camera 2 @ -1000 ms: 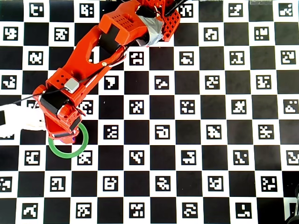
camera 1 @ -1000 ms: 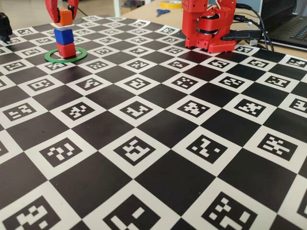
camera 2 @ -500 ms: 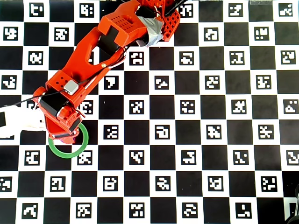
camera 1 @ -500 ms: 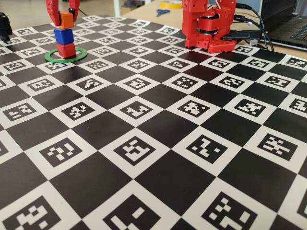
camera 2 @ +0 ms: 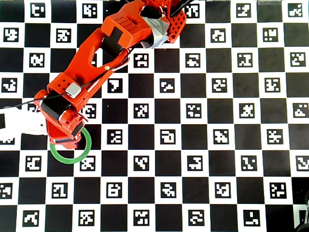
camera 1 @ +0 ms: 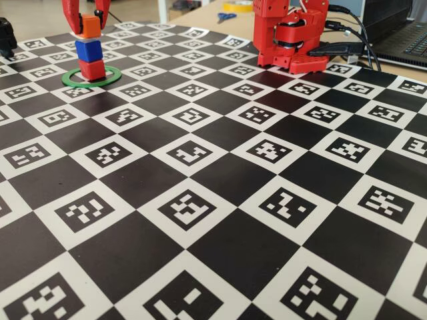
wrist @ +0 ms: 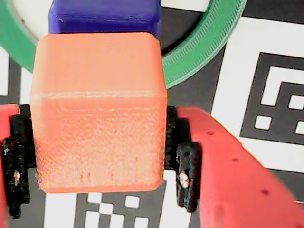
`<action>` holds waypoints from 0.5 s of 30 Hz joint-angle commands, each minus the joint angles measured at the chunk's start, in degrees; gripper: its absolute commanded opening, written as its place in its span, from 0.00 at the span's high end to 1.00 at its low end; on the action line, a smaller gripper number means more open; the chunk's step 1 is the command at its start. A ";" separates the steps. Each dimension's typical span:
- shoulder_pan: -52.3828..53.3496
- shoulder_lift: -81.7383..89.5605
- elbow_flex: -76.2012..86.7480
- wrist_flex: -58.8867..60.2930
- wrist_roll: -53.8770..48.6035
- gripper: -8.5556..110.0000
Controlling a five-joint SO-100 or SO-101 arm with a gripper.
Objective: Grab the red cube then put it in the green circle then put the blue cube on top and finally the orange cube on top
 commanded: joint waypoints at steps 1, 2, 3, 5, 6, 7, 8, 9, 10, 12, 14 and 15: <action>0.97 2.55 -5.10 5.71 0.26 0.69; 1.05 2.55 -5.10 5.71 0.26 0.69; 1.05 2.55 -5.10 5.71 0.26 0.69; 1.05 2.55 -5.10 5.71 0.35 0.67; 1.05 2.55 -5.10 5.71 0.35 0.66; 1.14 2.64 -5.10 5.71 0.44 0.65; 1.14 2.64 -5.10 5.71 0.44 0.64; 1.14 2.64 -5.10 5.71 0.44 0.64; 1.14 2.64 -5.10 5.71 0.53 0.63; 1.23 2.64 -5.10 5.71 0.79 0.61; 1.23 2.64 -5.10 5.71 1.05 0.59; 1.23 2.72 -5.10 5.71 1.14 0.58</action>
